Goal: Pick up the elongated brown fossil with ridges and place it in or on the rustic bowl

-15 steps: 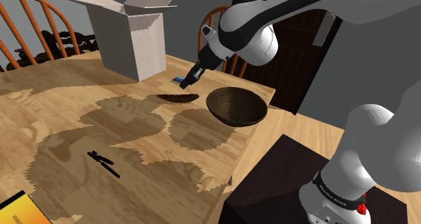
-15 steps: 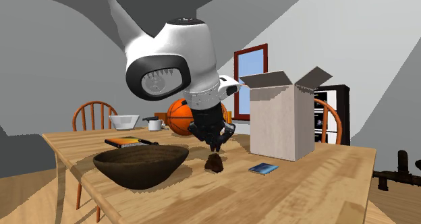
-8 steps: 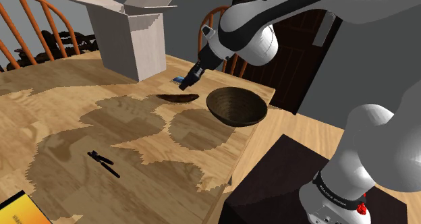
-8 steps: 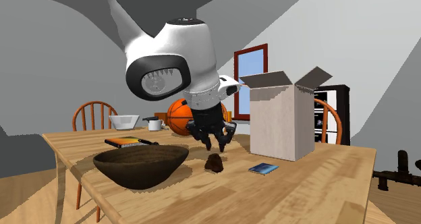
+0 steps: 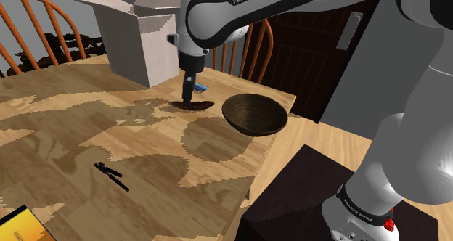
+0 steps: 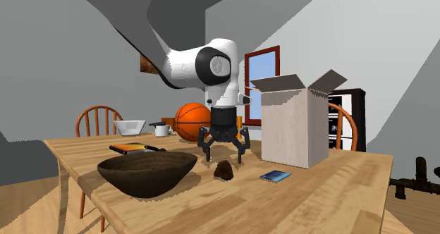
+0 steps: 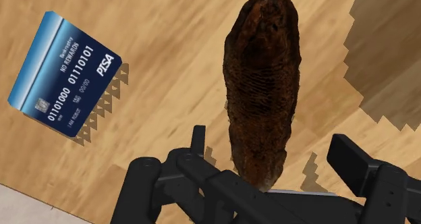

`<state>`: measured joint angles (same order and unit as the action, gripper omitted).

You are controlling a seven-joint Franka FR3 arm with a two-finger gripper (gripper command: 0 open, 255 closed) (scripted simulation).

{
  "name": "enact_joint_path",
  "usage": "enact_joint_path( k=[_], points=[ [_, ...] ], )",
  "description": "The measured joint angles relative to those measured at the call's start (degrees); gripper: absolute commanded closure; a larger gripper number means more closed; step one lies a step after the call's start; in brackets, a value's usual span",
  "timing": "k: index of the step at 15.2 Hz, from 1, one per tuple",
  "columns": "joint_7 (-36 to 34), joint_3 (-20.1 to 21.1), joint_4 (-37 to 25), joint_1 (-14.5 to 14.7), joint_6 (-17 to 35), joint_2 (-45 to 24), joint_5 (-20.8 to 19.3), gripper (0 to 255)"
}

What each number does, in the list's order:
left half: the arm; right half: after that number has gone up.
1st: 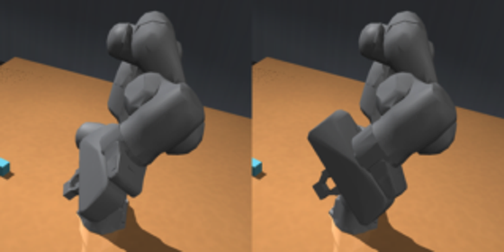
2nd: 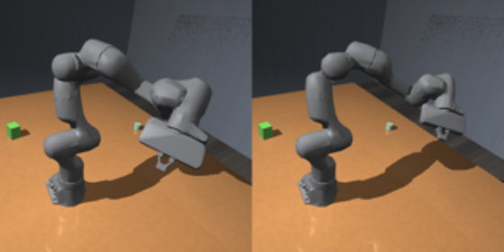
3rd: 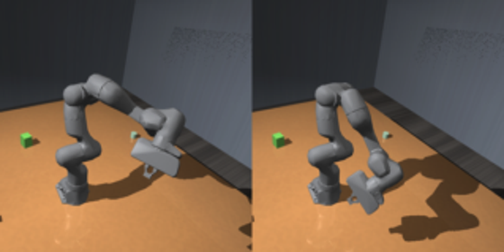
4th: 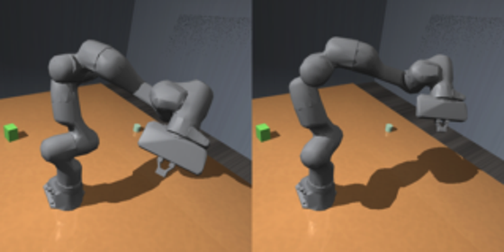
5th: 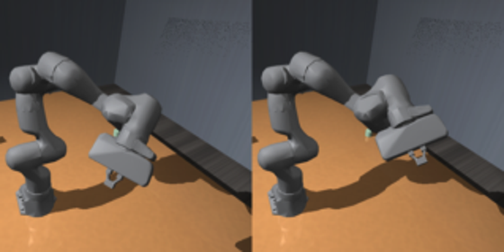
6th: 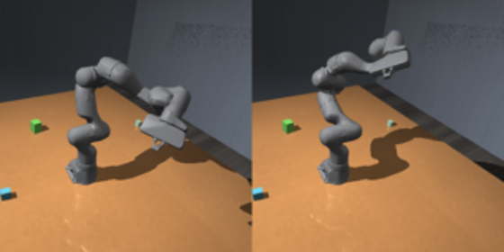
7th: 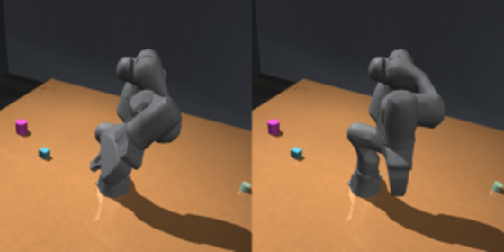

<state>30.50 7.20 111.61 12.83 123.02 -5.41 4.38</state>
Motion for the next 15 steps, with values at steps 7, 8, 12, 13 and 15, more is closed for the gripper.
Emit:
enact_joint_path(
  k=[7,8,12,13,15],
  points=[
    [-0.2,0.0,1.0,0.2,2.0,-1.4,-0.6,0],
    [-0.2,0.0,1.0,0.2,2.0,-1.4,-0.6,0],
    [-0.2,0.0,0.9,0.1,2.1,-1.3,-0.7,255],
    [-0.2,0.0,0.9,0.1,2.1,-1.2,-0.6,255],
    [-0.2,0.0,0.9,0.1,2.1,-1.2,-0.6,255]
  ],
)
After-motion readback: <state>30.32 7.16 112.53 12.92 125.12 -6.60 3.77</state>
